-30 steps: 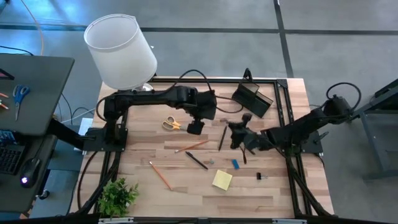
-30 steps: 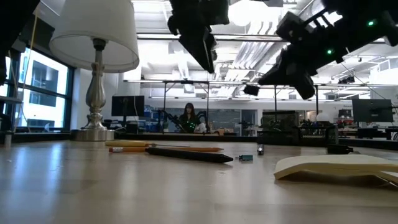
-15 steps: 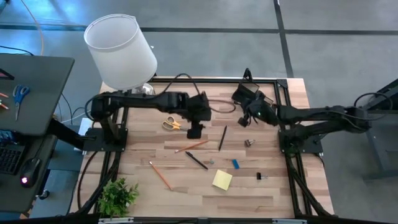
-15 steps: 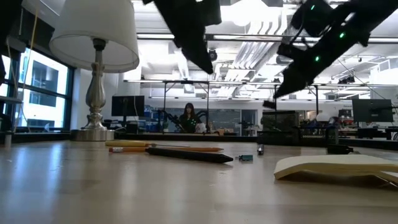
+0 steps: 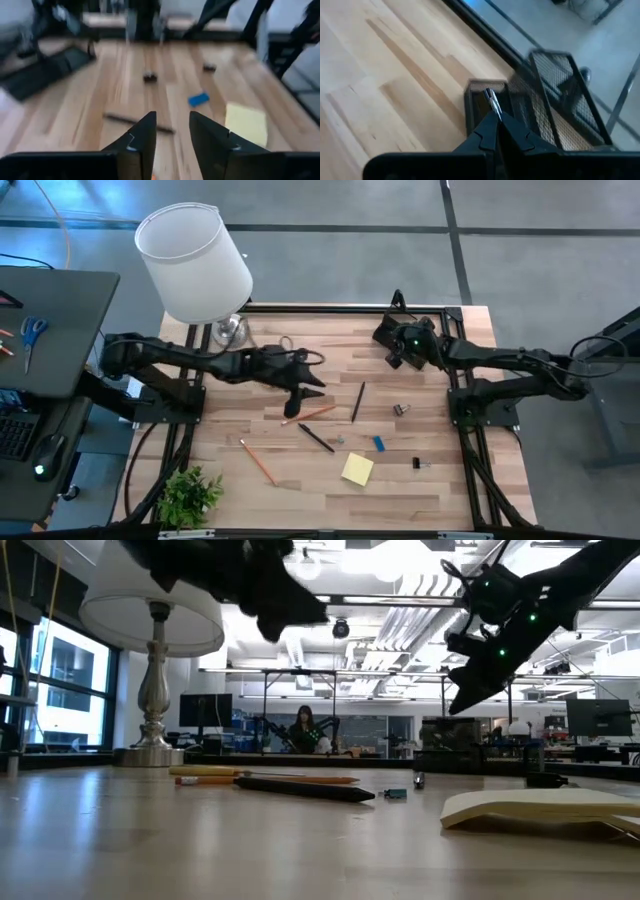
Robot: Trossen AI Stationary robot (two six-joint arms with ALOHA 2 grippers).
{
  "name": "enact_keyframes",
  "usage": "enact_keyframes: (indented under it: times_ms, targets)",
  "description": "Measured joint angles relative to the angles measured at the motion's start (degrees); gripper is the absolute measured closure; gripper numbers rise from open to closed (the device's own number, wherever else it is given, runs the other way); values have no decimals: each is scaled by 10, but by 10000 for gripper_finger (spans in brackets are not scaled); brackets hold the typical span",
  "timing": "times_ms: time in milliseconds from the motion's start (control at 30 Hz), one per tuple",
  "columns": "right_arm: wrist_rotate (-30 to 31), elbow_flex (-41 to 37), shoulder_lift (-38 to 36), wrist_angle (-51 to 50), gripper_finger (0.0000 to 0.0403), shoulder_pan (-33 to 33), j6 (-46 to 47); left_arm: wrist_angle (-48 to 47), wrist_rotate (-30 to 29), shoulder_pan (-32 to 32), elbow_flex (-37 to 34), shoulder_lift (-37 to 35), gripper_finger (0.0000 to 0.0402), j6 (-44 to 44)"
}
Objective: Pick and place office supplies into organizer
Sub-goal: Put the top black binder clip into the mesh desk organizer
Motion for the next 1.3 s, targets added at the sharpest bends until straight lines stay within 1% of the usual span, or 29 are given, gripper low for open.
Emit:
enact_keyframes:
  times_ms: [67,133,267,333,433,533,633,700,800,900,967,1033,1100,1167,1233,1300]
  targets:
    - [-4,1,8,6,403,-12,1,47,-1,2,-15,-15,304,1]
    - [-7,0,16,22,403,-18,2,66,0,11,-16,-25,308,-1]
    - [-17,0,22,39,402,-22,10,67,2,17,-11,-39,312,-6]
    - [-16,0,23,40,396,-24,10,68,27,15,-12,-52,314,-5]
    - [-5,0,23,36,371,-26,15,64,78,14,-12,-78,314,-5]
    - [1,0,24,33,335,-25,19,64,87,14,-16,-110,314,-1]
    - [2,0,24,33,304,-25,39,61,83,15,-29,-135,314,10]
    - [-17,0,24,33,288,-25,51,59,74,17,-42,-148,314,10]
    - [-78,0,24,33,273,-19,75,68,68,27,-68,-163,314,9]
    - [-130,0,24,41,270,-2,95,74,61,39,-96,-163,314,0]
    - [-142,0,24,45,271,18,105,71,50,52,-110,-162,314,-4]
    - [-133,0,24,44,275,43,104,52,31,62,-116,-158,314,-3]
    - [-109,0,24,36,280,68,105,10,17,75,-119,-157,314,-4]
    - [-79,0,24,22,286,94,112,-16,15,83,-119,-157,314,-4]
    - [-36,0,24,6,294,115,129,-35,17,84,-119,-157,314,-3]
    - [26,0,24,-17,303,127,144,-41,19,83,-119,-157,314,-4]
